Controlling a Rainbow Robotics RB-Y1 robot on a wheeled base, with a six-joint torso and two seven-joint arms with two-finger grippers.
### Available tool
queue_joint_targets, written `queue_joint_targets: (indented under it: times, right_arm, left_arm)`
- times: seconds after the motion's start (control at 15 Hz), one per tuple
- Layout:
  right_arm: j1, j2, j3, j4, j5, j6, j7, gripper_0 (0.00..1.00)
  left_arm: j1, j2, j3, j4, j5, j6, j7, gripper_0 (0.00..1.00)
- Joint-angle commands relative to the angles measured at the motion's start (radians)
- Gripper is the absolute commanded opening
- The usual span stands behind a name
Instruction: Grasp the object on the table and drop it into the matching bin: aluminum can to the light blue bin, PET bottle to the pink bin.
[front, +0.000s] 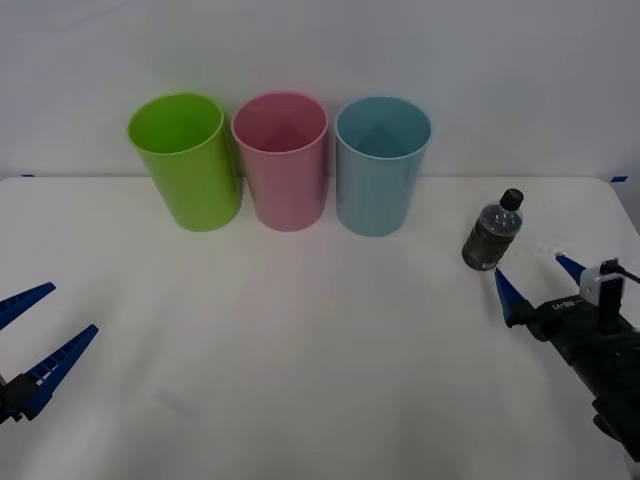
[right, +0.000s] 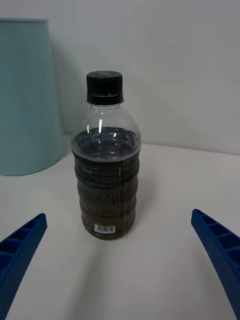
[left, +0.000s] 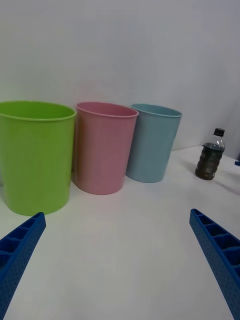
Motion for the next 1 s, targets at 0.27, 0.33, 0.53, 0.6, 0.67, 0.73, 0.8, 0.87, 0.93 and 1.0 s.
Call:
queue_joint_targets:
  times: [0.27, 0.33, 0.53, 0.6, 0.67, 0.73, 0.8, 0.87, 0.93, 1.0]
  right_arm:
    - [-0.101, 0.056, 0.002, 0.08, 0.064, 0.054, 0.019, 1.0]
    - [-0.118, 0.064, 0.002, 0.098, 0.067, 0.056, 0.019, 1.0]
    - [-0.178, 0.085, 0.002, 0.161, 0.087, 0.077, 0.022, 1.0]
    - [-0.192, 0.091, 0.002, 0.175, 0.093, 0.086, 0.022, 1.0]
    - [-0.212, 0.099, 0.002, 0.192, 0.102, 0.099, 0.025, 1.0]
    - [-0.225, 0.104, 0.002, 0.206, 0.106, 0.103, 0.025, 1.0]
    - [-0.251, 0.108, 0.002, 0.235, 0.114, 0.114, 0.026, 1.0]
    - [-0.271, 0.11, 0.002, 0.255, 0.116, 0.119, 0.028, 1.0]
    - [-0.287, 0.113, 0.002, 0.273, 0.119, 0.126, 0.028, 1.0]
    - [-0.304, 0.113, 0.002, 0.292, 0.123, 0.135, 0.029, 1.0]
  left_arm:
    - [0.0, 0.0, 0.0, 0.0, 0.0, 0.0, 0.0, 1.0]
    - [0.0, 0.0, 0.0, 0.0, 0.0, 0.0, 0.0, 1.0]
    - [0.0, 0.0, 0.0, 0.0, 0.0, 0.0, 0.0, 1.0]
    - [0.0, 0.0, 0.0, 0.0, 0.0, 0.0, 0.0, 1.0]
    - [0.0, 0.0, 0.0, 0.0, 0.0, 0.0, 0.0, 1.0]
    - [0.0, 0.0, 0.0, 0.0, 0.0, 0.0, 0.0, 1.0]
    - [0.0, 0.0, 0.0, 0.0, 0.0, 0.0, 0.0, 1.0]
    - [0.0, 0.0, 0.0, 0.0, 0.0, 0.0, 0.0, 1.0]
    - [0.0, 0.0, 0.0, 0.0, 0.0, 0.0, 0.0, 1.0]
    - [0.0, 0.0, 0.0, 0.0, 0.0, 0.0, 0.0, 1.0]
